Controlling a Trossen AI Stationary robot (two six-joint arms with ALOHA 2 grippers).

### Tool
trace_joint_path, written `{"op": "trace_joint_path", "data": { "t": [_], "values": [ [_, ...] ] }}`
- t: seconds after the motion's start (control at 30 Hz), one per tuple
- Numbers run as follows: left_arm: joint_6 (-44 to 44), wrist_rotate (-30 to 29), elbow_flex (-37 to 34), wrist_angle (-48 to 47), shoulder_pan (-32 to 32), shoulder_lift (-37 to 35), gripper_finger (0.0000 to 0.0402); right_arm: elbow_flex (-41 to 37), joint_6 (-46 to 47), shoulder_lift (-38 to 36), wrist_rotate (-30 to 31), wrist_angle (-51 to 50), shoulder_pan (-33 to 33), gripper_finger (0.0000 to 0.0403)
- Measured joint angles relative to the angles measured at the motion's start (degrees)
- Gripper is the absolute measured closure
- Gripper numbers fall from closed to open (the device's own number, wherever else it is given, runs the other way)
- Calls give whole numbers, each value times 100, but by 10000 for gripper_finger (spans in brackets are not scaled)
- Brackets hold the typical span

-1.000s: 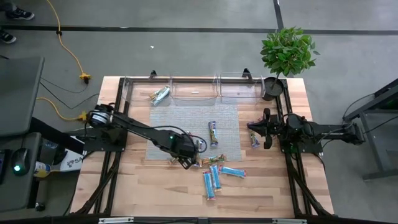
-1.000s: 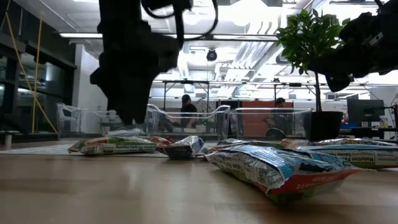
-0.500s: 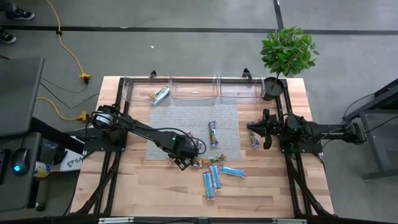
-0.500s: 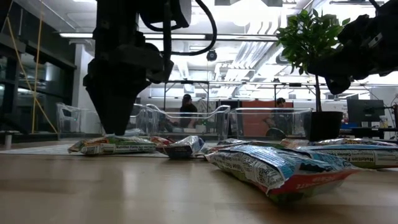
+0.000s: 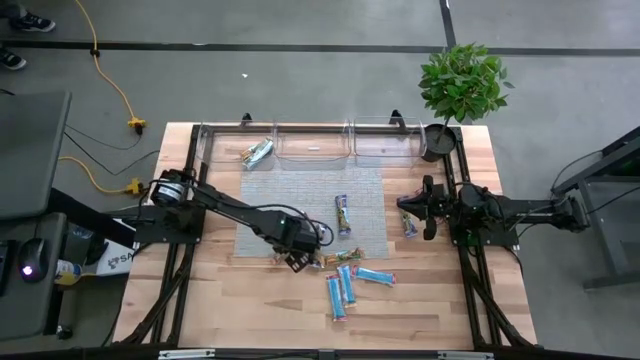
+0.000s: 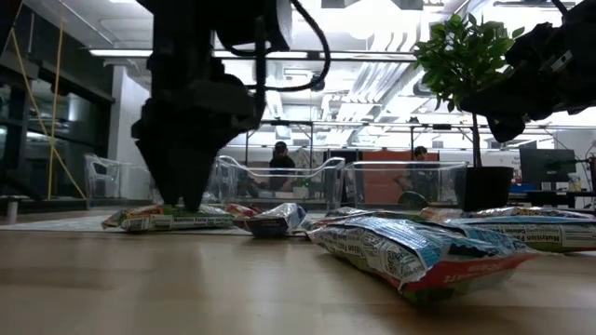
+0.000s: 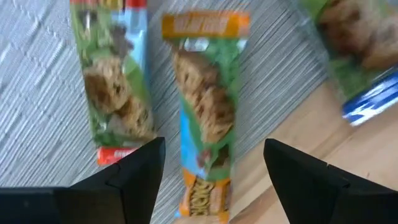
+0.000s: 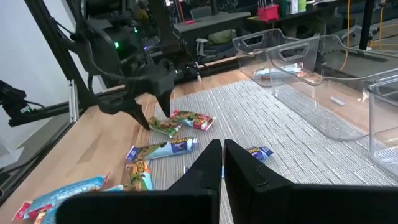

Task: Pick and place Granola Bars by type
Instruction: Put the yellow granola bar into the left transparent bin

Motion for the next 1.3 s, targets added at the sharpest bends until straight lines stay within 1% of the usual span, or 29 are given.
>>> {"op": "trace_joint_path", "data": {
  "t": [0.1,0.27,0.37,0.5,0.73,0.87,0.97,1.07,1.17,1.3],
  "values": [
    [79,247,10,111,-4,174,131,0,0,4,4,13,0,402],
    [120,295,20,21,-4,364,131,-4,99,47,29,43,-1,402],
    [155,436,28,93,3,426,134,-4,207,83,10,43,-2,402],
    [138,461,24,144,0,432,156,-4,249,146,8,45,0,402],
    [107,425,19,176,0,440,213,-4,247,152,7,49,-1,402],
    [59,433,19,147,0,410,238,-4,251,153,6,46,-1,402],
    [-8,466,13,87,3,370,249,-4,247,153,6,43,-1,402],
    [-47,701,-9,-44,-3,253,256,-4,245,155,6,41,0,402],
    [-48,872,-9,-133,-15,173,260,-4,243,155,6,39,0,402],
    [-48,937,-7,-213,-4,140,262,-4,240,171,3,30,0,402]
  ]
}}
